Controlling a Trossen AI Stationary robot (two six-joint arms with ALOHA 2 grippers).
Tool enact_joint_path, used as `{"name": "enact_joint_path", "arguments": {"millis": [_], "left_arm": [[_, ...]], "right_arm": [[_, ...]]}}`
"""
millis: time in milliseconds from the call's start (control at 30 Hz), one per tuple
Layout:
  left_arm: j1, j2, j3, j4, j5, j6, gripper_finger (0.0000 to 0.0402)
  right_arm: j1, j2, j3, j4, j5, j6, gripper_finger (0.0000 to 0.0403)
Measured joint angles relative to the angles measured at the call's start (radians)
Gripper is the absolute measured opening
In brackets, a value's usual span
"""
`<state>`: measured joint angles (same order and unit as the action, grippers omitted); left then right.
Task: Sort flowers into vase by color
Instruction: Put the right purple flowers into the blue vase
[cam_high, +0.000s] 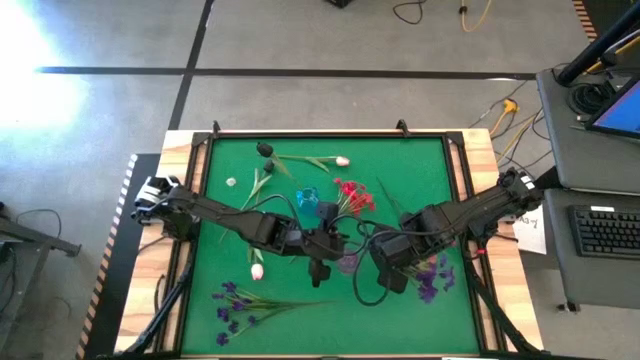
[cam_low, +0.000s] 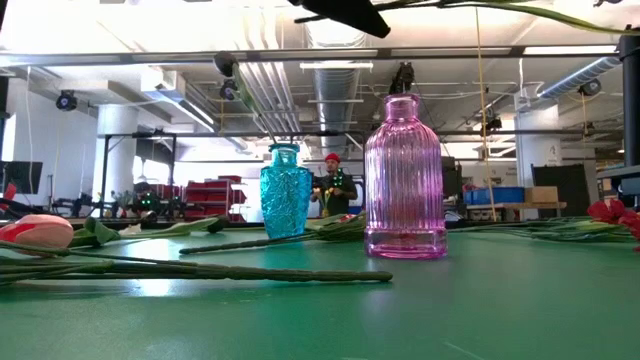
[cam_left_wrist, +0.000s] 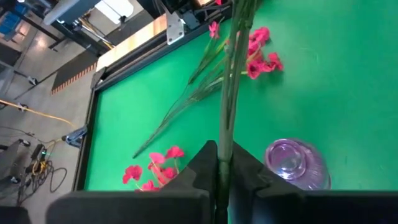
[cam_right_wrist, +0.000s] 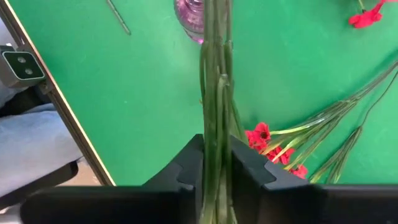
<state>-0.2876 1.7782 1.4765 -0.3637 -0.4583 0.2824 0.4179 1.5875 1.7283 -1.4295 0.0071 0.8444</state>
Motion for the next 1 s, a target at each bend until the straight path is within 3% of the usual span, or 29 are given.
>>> {"name": "enact_joint_path", "arguments": {"millis": [433, 800, 1000], "left_arm": [[-0.023, -0.065, -0.163, 0.124, -0.008, -0.167, 0.0000], [-0.071, -0.367, -0.479, 0.466, -0.007, -0.237, 0.0000], [-0.087, -0.532, -0.659, 0.660, -0.007, -0.248, 0.0000]], "right_arm": [[-0.006, -0.045, 0.039, -0.002, 0.107, -0.122, 0.0210], [-0.006, -0.155, 0.252, 0.077, 0.448, -0.350, 0.0261], [-0.006, -0.223, 0.251, 0.240, 0.493, -0.512, 0.0271]]}}
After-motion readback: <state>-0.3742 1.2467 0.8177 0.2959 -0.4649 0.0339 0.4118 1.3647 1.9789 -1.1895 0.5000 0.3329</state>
